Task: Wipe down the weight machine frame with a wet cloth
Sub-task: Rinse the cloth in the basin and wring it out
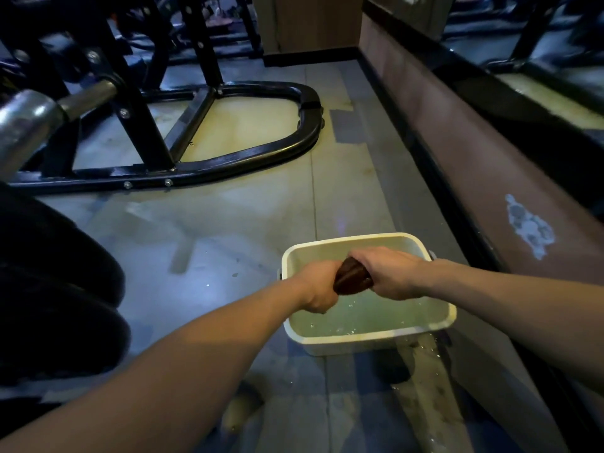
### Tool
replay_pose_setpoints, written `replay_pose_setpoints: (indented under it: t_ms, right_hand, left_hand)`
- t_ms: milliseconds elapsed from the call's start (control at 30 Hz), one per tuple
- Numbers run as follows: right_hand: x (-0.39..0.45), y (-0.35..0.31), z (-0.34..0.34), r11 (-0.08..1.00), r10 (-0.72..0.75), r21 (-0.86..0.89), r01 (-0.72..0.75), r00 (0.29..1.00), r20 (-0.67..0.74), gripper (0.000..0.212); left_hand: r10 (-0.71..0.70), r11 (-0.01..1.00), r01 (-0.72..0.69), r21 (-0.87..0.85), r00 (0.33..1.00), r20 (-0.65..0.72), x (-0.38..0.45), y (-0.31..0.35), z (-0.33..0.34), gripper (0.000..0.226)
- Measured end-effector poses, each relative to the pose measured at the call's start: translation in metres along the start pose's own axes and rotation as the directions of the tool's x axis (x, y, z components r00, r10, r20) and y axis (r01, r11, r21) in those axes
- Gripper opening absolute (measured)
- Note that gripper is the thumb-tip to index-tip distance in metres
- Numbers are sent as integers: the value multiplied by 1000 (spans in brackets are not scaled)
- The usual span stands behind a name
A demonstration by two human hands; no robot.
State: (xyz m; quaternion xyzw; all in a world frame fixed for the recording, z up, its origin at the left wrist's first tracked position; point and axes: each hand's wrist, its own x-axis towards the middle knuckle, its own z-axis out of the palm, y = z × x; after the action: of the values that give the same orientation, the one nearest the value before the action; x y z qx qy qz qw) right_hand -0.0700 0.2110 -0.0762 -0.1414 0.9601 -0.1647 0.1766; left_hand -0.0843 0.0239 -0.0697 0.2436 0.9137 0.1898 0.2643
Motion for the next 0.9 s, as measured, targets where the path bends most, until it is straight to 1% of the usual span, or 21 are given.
replay_pose_setpoints:
  t_ms: [67, 100, 167, 233, 300, 367, 467, 567, 633, 667, 700, 733, 767, 867, 900]
  right_hand:
    - [-4, -2, -6, 999, -27, -24, 28, 999, 23, 37]
    - [-6, -3, -8, 998, -34, -54, 35, 999, 31, 39]
    - [-10, -7, -7, 989, -36, -139, 41, 998, 42, 31]
    - [-13, -8, -5, 986, -19, -165, 27, 999, 51, 23]
    - [-13, -9, -4, 985, 6, -173, 4, 998, 58, 27]
    - [-11, -11, -4, 976, 27, -217, -11, 997, 70, 26]
    - [-10, -14, -6, 965, 52, -261, -29, 995, 80, 27]
    - [-11, -10, -2, 971, 55, -237, -26, 992, 117, 21]
    - [-11, -7, 9, 974, 62, -227, -25, 986, 156, 30]
    - [-9, -4, 17, 969, 56, -247, -12, 984, 169, 36]
    - [-7, -2, 25, 957, 42, -290, 11, 984, 176, 39]
    - [-4, -1, 31, 945, 45, -327, 23, 979, 198, 42]
    - [-2, 0, 38, 945, 63, -327, 16, 971, 230, 42]
    - [7, 8, 54, 986, 126, -146, -80, 933, 338, 23]
    - [8, 10, 59, 990, 127, -96, -99, 924, 360, 23]
  left_hand:
    - [-6, 997, 6, -79, 1000, 6, -3, 0, 2, 40]
    - [5, 998, -5, -65, 1000, -2, -5, 1, 5, 43]
    - [37, 999, -36, 33, 999, -40, -6, 3, 12, 49]
    - [45, 997, -40, 64, 996, -77, -7, 5, 18, 41]
    - [40, 997, -33, 71, 994, -102, -6, 6, 21, 25]
    - [23, 996, -14, 83, 994, -106, -7, 7, 20, 17]
    - [32, 992, -22, 128, 996, -80, -6, 7, 15, 15]
    - [38, 985, -33, 170, 999, -27, -4, 3, 14, 25]
    - [36, 948, -41, 315, 999, 22, 0, -1, 18, 36]
    - [33, 923, -46, 382, 999, 39, 3, -3, 20, 38]
    - [26, 913, -47, 404, 998, 57, 5, -4, 24, 37]
    - [11, 925, -42, 378, 996, 85, 7, -6, 29, 38]
    - [-3, 945, -37, 325, 993, 120, 10, -9, 35, 40]
    - [-24, 980, -21, 200, 974, 224, 17, -14, 45, 41]
    - [-38, 985, -7, 174, 968, 249, 19, -16, 49, 38]
